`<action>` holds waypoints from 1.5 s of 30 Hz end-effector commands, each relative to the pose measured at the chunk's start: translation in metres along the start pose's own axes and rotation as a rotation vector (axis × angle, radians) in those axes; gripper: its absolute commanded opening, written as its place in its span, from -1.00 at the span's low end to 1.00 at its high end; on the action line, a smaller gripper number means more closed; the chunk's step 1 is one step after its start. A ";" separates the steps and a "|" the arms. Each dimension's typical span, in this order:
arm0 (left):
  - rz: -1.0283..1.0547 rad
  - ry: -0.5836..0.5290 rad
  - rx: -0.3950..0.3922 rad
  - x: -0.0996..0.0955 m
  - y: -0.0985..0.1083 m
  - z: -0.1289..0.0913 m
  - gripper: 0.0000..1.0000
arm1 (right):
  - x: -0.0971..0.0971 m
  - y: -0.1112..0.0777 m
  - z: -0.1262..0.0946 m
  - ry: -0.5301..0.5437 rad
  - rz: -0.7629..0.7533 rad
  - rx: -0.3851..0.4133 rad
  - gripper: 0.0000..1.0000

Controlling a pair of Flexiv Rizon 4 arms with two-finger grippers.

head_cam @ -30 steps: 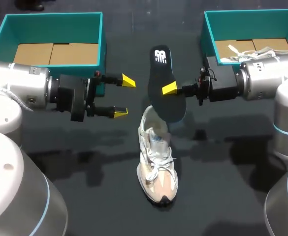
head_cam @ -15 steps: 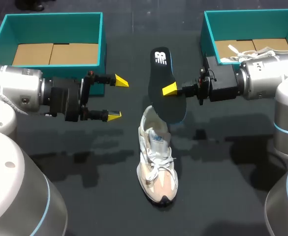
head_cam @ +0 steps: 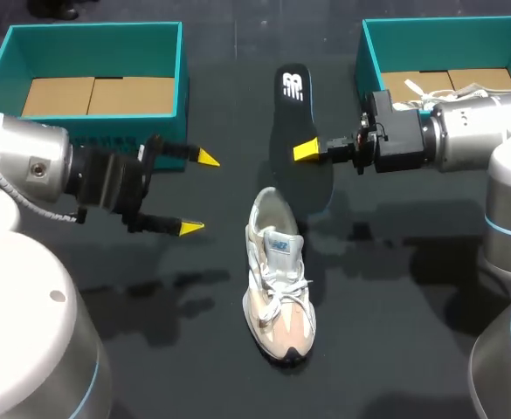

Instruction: Take the shoe out of the shoebox, open the shoe tongue, remove and reinsert the insole, then place the shoe into the shoebox

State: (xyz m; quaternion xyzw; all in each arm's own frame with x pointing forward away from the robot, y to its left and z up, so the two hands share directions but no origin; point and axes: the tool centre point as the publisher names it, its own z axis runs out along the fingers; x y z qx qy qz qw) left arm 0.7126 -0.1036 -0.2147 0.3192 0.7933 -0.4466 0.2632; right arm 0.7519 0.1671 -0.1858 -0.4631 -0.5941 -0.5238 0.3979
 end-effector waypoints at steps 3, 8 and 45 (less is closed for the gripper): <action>-0.002 0.014 -0.025 -0.001 -0.005 -0.002 1.00 | 0.001 -0.001 0.001 -0.004 0.001 -0.001 -1.00; -0.033 0.020 -0.028 0.000 -0.005 0.001 1.00 | -0.002 -0.002 0.001 0.007 -0.002 0.005 -1.00; -0.499 0.074 -0.148 0.038 -0.001 0.012 1.00 | -0.029 0.006 0.000 -0.048 -0.211 -0.003 -1.00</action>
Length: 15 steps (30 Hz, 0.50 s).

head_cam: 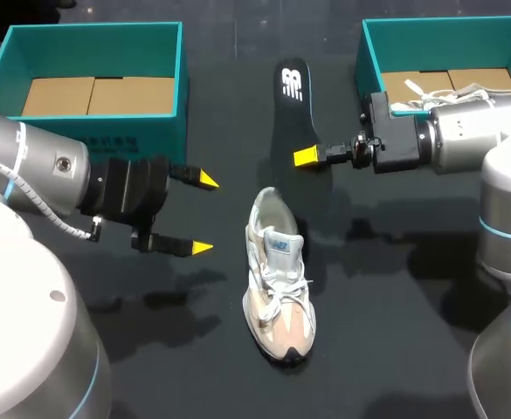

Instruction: Take the shoe out of the shoebox, open the shoe tongue, remove and reinsert the insole, then place the shoe into the shoebox

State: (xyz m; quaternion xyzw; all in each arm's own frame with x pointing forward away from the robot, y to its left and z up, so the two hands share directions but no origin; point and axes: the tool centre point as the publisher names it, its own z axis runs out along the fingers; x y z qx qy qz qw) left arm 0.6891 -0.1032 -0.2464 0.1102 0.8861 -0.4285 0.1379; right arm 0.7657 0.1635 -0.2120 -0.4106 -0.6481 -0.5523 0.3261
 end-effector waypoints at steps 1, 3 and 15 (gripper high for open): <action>0.000 0.000 -0.004 0.001 0.000 0.001 1.00 | 0.000 -0.001 0.000 -0.001 0.000 0.000 -1.00; 0.000 0.000 -0.004 0.001 0.000 0.001 1.00 | 0.000 -0.001 0.000 -0.001 0.000 0.000 -1.00; -0.116 0.075 -0.072 -0.002 0.014 0.013 1.00 | -0.018 0.001 0.005 0.000 -0.047 -0.043 -1.00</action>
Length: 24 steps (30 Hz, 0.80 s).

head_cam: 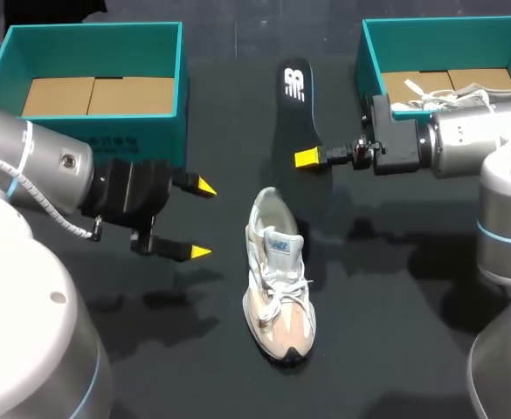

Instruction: Take the shoe out of the shoebox, open the shoe tongue, remove and reinsert the insole, then place the shoe into the shoebox

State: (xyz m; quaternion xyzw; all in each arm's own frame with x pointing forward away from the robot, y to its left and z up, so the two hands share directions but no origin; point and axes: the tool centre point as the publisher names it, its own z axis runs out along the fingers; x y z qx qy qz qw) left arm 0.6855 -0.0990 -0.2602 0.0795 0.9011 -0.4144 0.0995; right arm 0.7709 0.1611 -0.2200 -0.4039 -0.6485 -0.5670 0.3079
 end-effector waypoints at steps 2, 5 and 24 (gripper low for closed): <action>-0.055 0.043 -0.054 -0.015 0.004 0.010 1.00 | -0.014 0.002 0.007 0.000 -0.024 -0.018 -1.00; -0.090 0.060 -0.080 -0.018 0.009 0.012 1.00 | -0.022 0.006 0.008 -0.001 -0.043 -0.025 -1.00; -0.135 0.021 -0.257 -0.017 0.030 0.036 1.00 | -0.033 0.012 0.023 -0.011 -0.094 -0.049 -1.00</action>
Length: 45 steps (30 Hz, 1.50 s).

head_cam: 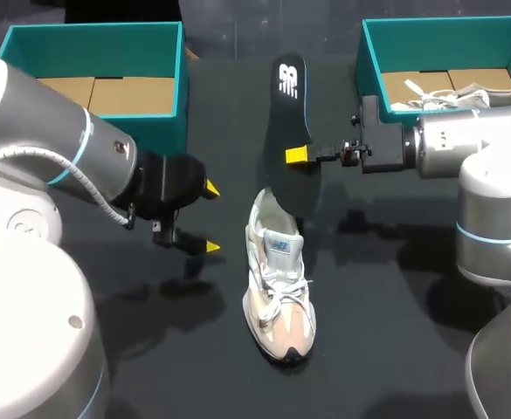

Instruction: Take the shoe out of the shoebox, open the shoe tongue, remove and reinsert the insole, then place the shoe into the shoebox

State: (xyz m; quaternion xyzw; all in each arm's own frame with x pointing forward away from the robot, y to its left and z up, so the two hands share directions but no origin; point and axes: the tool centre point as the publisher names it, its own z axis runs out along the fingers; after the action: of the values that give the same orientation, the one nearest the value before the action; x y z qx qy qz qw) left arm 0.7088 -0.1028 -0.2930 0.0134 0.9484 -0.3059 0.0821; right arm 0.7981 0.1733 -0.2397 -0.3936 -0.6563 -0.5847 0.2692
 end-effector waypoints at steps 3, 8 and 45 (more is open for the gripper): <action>-0.033 0.053 0.001 -0.003 0.003 0.015 1.00 | -0.007 -0.004 0.011 0.037 -0.047 -0.041 -1.00; -0.040 0.057 -0.018 -0.003 0.006 0.020 1.00 | -0.007 -0.006 0.015 0.060 -0.097 -0.069 -1.00; -0.028 0.078 -0.062 -0.030 0.012 0.069 1.00 | -0.027 -0.010 0.036 0.118 -0.149 -0.127 -1.00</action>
State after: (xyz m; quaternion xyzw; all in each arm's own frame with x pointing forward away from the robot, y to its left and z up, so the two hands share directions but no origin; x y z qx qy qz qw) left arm 0.7454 -0.1272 -0.3461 0.0089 0.9594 -0.2787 0.0428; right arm 0.8087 0.1988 -0.2706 -0.3238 -0.6313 -0.6626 0.2401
